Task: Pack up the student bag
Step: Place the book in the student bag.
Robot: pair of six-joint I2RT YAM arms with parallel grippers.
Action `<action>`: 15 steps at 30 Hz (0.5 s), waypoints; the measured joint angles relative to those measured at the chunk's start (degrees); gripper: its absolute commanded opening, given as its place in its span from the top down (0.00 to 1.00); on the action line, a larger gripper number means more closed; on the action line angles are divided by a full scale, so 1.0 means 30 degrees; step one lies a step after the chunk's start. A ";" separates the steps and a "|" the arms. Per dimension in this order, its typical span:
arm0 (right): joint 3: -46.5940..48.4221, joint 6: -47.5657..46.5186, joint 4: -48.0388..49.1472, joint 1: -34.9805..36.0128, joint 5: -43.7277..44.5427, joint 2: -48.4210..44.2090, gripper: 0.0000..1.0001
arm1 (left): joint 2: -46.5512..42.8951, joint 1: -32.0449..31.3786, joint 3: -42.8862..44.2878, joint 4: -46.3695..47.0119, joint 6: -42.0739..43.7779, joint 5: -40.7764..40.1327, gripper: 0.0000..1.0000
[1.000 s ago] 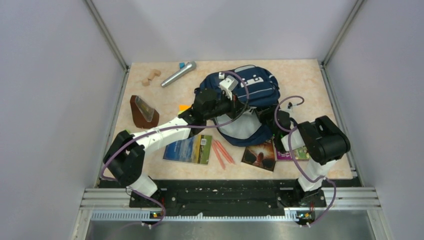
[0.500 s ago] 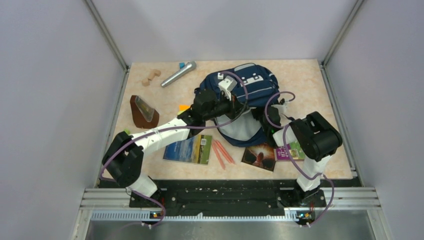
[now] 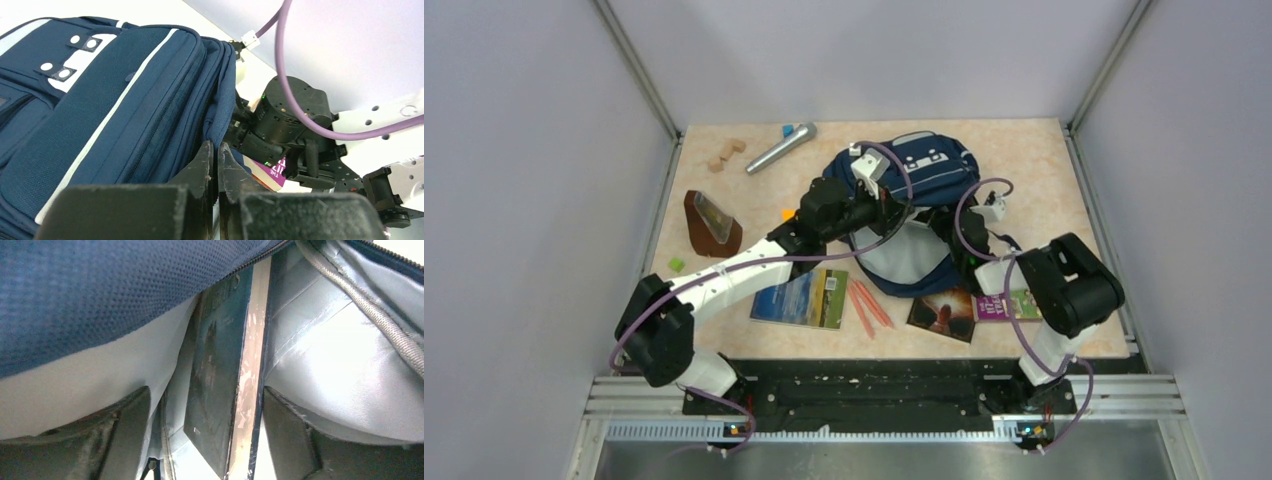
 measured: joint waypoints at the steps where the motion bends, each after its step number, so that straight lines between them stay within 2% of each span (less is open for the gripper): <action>1: -0.0124 -0.0233 -0.0233 0.0015 0.0000 -0.0357 0.09 | -0.0066 0.0022 0.0000 0.0000 0.0051 -0.0066 1.00; 10: -0.1530 -0.1698 -0.3847 0.0729 0.0058 -0.4656 0.07 | -0.0160 0.0321 0.0000 0.0007 -0.0109 -0.0051 1.00; 15: -0.3585 -0.1821 -0.4444 0.0889 0.0073 -0.7956 0.07 | -0.0160 0.0619 0.0000 -0.0270 -0.0168 0.0124 1.00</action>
